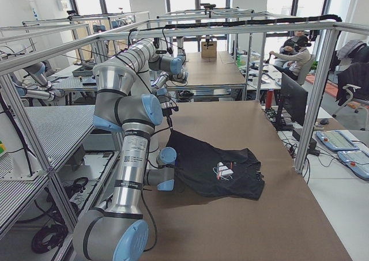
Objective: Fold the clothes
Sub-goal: 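Lift the hem with both grippers and carry it toward the collar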
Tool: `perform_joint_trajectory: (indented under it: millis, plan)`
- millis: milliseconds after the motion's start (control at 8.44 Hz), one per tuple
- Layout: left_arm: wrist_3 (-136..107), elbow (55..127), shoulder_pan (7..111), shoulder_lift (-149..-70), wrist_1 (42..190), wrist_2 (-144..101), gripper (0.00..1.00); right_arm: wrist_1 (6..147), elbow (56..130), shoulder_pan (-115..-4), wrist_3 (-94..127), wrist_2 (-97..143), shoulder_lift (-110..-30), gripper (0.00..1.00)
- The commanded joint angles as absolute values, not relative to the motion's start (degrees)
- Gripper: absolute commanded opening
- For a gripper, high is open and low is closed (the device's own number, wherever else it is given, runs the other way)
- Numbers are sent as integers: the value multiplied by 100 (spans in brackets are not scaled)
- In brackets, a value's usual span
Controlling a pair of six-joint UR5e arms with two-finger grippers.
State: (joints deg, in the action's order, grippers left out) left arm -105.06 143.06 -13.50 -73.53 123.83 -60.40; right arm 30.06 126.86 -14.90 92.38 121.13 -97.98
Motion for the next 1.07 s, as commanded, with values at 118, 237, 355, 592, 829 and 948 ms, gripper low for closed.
perform_joint_trajectory:
  millis: [118, 237, 355, 592, 829, 948]
  plan:
    - [-10494, 15021, -1872, -6987, 12358, -5890, 0, 2188, 12727, -1503, 9598, 12647, -9835, 0]
    - [-10494, 15012, -1559, -6996, 12357, -5915, 0, 2197, 12674, -1642, 9589, 12656, -9826, 0]
    - [-10494, 14968, -1242, -7092, 12357, -6002, 0, 2197, 12552, -2087, 9589, 12639, -9826, 0]
    - [-9796, 14601, -375, -7895, 12340, -6719, 0, 2188, 12271, -2793, 9519, 12674, -9800, 0]
    - [-9625, 14003, 741, -8488, 12340, -7729, 0, 2215, 12164, -3232, 9510, 12796, -9686, 0]
    - [-9467, 13966, 1304, -8577, 12322, -8291, 0, 2224, 12068, -3417, 9510, 12875, -9581, 0]
